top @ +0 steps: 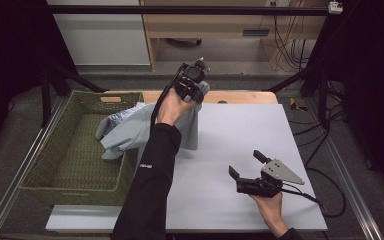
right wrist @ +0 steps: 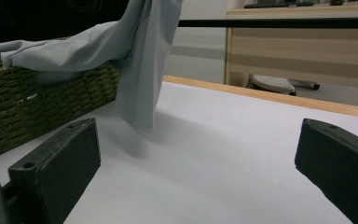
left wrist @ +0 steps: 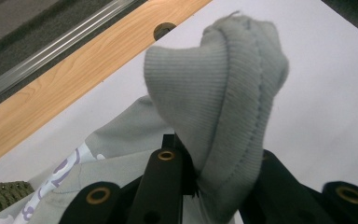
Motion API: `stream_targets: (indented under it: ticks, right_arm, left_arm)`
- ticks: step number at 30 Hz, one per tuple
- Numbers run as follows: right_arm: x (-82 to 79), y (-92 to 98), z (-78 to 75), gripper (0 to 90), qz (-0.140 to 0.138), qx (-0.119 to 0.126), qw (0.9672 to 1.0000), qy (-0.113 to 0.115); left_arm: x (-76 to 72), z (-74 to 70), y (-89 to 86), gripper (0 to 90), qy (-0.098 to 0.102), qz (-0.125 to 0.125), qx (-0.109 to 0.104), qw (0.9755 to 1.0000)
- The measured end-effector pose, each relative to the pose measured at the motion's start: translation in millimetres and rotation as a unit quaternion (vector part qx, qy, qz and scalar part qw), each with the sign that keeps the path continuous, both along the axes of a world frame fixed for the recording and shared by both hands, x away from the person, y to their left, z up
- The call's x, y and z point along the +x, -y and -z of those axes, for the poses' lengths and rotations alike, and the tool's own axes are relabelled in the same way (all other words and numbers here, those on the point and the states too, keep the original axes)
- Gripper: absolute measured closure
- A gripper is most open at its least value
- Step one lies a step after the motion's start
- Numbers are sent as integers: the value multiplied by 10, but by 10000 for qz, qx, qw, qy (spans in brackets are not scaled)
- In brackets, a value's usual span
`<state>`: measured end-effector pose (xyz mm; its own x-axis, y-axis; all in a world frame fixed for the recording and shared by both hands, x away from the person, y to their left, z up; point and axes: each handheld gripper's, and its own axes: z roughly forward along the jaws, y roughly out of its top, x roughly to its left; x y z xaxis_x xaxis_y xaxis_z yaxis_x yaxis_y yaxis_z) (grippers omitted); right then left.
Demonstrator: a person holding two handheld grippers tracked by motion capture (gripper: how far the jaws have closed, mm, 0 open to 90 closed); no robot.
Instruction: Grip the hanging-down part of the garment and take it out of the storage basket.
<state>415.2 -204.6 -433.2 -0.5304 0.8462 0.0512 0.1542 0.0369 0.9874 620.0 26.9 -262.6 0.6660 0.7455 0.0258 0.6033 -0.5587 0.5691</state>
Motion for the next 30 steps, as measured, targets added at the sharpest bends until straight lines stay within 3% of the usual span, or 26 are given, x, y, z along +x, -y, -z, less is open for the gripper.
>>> stream_targets:
  ticks: [1,5,7,15,30]
  right_arm:
    - [-7,12,-7,6,9,15,10000,-78]
    - [7,34,-20,6,-5,-3,10000,-3]
    - [-3,18,-34,6,-46,181,9998,-88]
    - [44,17,-48,5,-24,56,10000,-29]
    - [251,-224,-206,5,-246,69,9997,31]
  left_arm:
    - [-2,-6,-3,812,-1,1,-3,10000]
    - [-3,-10,-11,812,-8,21,-17,10000]
    - [-3,-8,-21,812,-20,26,-35,10000]
    - [-22,-26,-52,812,7,34,-42,10000]
    - [-60,-61,-83,812,11,70,13,10000]
